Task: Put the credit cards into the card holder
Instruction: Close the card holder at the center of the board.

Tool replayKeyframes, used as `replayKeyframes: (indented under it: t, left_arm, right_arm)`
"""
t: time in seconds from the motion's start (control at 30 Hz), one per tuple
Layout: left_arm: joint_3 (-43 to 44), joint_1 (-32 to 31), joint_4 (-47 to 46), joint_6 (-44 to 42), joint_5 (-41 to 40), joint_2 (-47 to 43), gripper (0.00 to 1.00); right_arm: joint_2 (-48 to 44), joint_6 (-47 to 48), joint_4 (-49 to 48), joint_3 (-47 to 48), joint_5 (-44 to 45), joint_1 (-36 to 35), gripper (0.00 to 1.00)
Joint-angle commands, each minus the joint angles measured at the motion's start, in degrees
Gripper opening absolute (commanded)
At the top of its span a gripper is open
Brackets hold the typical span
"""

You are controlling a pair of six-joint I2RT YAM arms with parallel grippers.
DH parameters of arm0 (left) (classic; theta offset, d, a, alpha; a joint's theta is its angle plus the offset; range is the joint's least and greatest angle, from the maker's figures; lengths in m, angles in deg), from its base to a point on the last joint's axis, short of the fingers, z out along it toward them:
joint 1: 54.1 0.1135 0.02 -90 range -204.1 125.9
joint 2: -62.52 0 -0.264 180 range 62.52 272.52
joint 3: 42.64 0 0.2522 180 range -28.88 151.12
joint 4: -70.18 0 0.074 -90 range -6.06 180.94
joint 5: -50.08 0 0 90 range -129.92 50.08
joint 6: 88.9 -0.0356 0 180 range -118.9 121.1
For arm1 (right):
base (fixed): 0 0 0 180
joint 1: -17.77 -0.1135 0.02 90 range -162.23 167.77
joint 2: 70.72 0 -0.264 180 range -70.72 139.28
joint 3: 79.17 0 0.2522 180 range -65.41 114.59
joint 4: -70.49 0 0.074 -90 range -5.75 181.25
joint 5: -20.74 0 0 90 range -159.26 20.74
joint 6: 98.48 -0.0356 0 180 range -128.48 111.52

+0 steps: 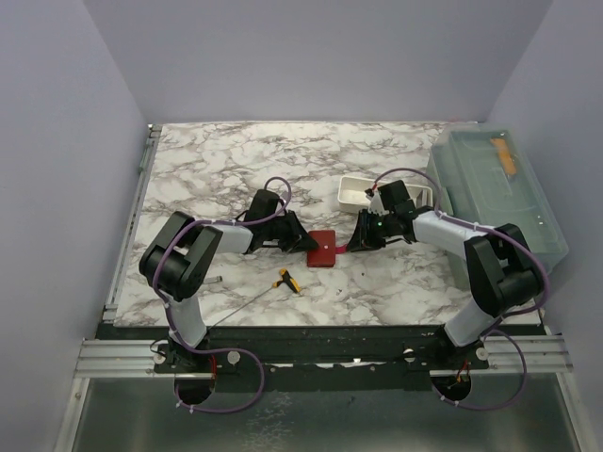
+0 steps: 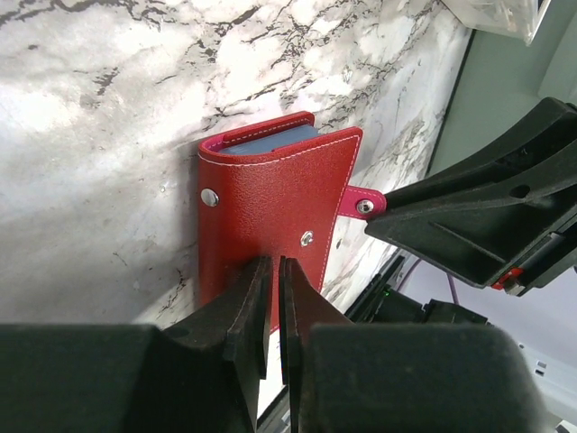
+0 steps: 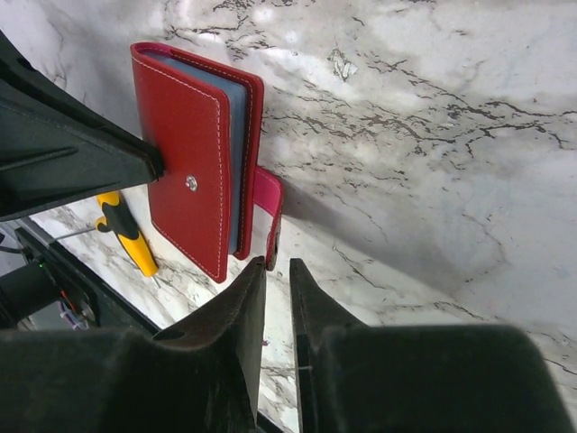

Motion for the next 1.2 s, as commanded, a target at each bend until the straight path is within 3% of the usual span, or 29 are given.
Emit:
replayKeyframes:
  t: [0.0,0.27,0.47,0.8,1.17]
  left_arm:
    - [-1.5,-0.8,1.6,-2.3,-2.2,1.9,0.14]
    - [-1.6,-0.8,2.5,-3.1,-2.0,1.6,0.13]
    - [-0.9,-1.0,2.9,-3.2,-1.8,1.4,0.12]
    - [-0.5,-1.6,3.2,-2.6,-2.0,0.8,0.11]
    - [-0.2,-1.9,3.3,-2.5,-1.4,0.3,0.10]
  right_arm:
    - [1.7,1.3,-0.5,1.7,-0.1,0.0,0.18]
    - [3.8,3.8,-1.8,2.6,-2.7,0.0,0.01]
    - [3.9,6.6,-4.6,2.7,-8.8,0.0,0.00]
    - [6.6,10.1,-1.0,6.5,-14.7,-0.1,0.00]
    - [11.3,11.4,3.5,11.0,-15.0,-1.3,0.00]
